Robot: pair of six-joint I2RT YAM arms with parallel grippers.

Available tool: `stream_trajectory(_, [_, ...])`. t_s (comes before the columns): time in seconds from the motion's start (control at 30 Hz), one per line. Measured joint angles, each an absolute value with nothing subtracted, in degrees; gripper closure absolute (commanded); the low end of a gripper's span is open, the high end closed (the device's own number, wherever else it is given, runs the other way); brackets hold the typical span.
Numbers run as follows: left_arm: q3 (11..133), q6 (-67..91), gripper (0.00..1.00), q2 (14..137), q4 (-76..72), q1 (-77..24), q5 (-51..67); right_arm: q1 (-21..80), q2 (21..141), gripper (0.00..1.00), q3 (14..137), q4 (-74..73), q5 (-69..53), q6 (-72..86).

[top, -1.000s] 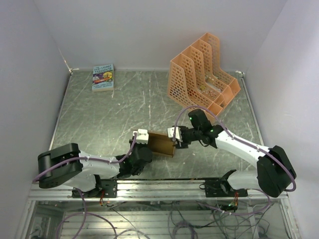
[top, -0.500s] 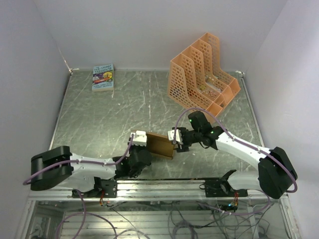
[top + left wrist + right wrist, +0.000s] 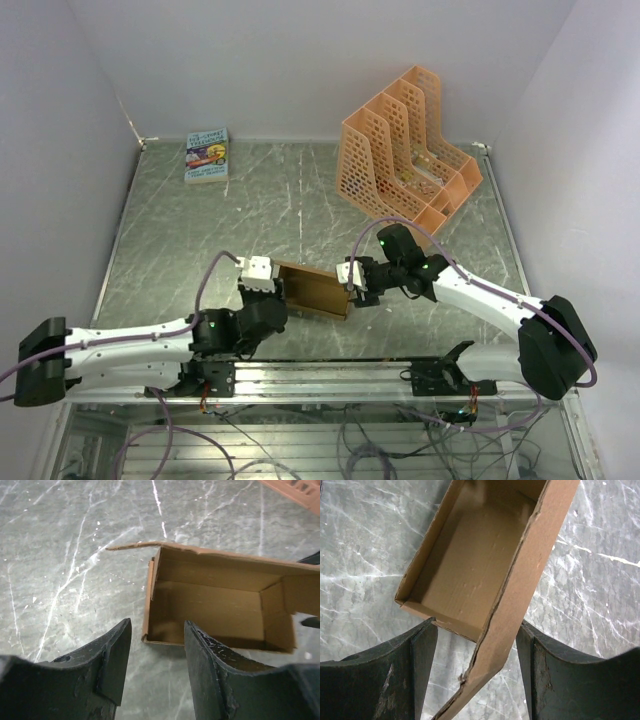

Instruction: Fold the paper box

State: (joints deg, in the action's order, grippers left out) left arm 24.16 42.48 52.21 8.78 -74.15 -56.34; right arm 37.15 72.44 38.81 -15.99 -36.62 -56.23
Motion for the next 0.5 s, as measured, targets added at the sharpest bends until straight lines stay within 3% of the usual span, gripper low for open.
stream_trajectory(0.17, [31.42, 43.00, 0.41, 44.95, 18.55, -74.19, -50.57, 37.26, 72.44, 0.37, 38.76, -15.99, -36.60, -56.27])
stream_trajectory(0.3, [40.88, 40.07, 0.32, 40.03, 22.04, -74.24, -47.77, 37.28, 72.44, 0.37, 38.76, -16.01, -36.60, -56.40])
stream_trajectory(0.5, [56.93, 35.73, 0.26, 44.42, 25.21, -74.24, -46.61, 37.39, 72.47, 0.37, 38.76, -16.16, -36.62, -56.62])
